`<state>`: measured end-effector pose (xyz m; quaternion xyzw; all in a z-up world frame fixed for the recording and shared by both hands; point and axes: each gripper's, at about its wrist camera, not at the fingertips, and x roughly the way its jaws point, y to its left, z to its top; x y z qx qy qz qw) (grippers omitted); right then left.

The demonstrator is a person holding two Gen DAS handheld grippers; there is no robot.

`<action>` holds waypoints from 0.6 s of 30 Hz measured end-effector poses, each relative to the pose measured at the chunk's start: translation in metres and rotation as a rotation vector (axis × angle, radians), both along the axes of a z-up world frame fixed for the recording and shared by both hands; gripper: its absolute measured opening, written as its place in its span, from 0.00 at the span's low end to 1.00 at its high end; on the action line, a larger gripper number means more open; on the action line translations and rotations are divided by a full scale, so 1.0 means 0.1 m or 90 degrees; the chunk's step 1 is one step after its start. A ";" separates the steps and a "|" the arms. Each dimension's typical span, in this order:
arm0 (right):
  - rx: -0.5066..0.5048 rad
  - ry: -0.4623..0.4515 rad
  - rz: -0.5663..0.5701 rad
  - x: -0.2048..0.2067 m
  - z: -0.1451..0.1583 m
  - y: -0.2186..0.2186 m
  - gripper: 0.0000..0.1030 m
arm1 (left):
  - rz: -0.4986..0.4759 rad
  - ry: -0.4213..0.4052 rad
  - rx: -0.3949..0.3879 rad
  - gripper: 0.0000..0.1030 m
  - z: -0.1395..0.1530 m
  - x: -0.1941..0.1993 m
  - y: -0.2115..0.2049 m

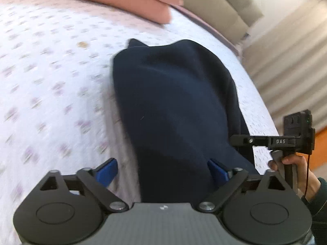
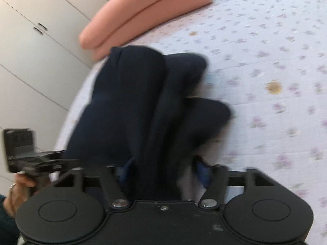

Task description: Fold large clothes

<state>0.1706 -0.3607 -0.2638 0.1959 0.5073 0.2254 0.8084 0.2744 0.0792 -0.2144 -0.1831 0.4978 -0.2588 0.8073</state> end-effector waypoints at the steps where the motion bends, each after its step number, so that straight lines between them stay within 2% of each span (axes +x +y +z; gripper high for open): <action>1: -0.023 -0.006 -0.013 -0.01 0.07 0.00 0.80 | 0.001 0.003 0.005 0.95 0.04 -0.05 0.02; 4: -0.066 -0.041 -0.012 -0.16 0.41 0.10 0.80 | -0.036 -0.002 0.021 0.95 0.15 -0.15 -0.05; 6: -0.059 -0.075 0.030 -0.26 0.59 0.31 0.81 | -0.087 0.017 0.021 0.95 0.14 -0.23 -0.18; 7: -0.072 -0.091 0.057 -0.37 0.63 0.45 0.86 | -0.111 0.023 0.032 0.96 0.12 -0.27 -0.25; 9: -0.143 -0.099 0.089 -0.44 0.51 0.65 0.91 | -0.153 0.024 0.107 1.00 0.03 -0.37 -0.42; 10: -0.197 -0.076 0.098 -0.45 0.37 0.73 0.91 | -0.156 0.018 0.148 1.00 -0.01 -0.43 -0.46; 11: -0.208 -0.065 0.101 -0.45 0.25 0.73 0.93 | -0.159 0.006 0.158 1.00 -0.01 -0.47 -0.47; 13: -0.195 -0.046 0.075 -0.42 0.11 0.61 1.00 | -0.147 0.004 0.174 1.00 0.03 -0.54 -0.46; 15: -0.161 -0.008 0.049 -0.37 0.06 0.42 1.00 | -0.133 0.006 0.200 1.00 0.11 -0.63 -0.45; 16: -0.182 -0.003 0.036 -0.38 0.08 0.36 1.00 | -0.126 -0.001 0.221 1.00 0.17 -0.68 -0.47; 18: -0.304 -0.023 0.028 -0.45 0.19 0.38 1.00 | -0.103 -0.024 0.273 1.00 0.35 -0.84 -0.52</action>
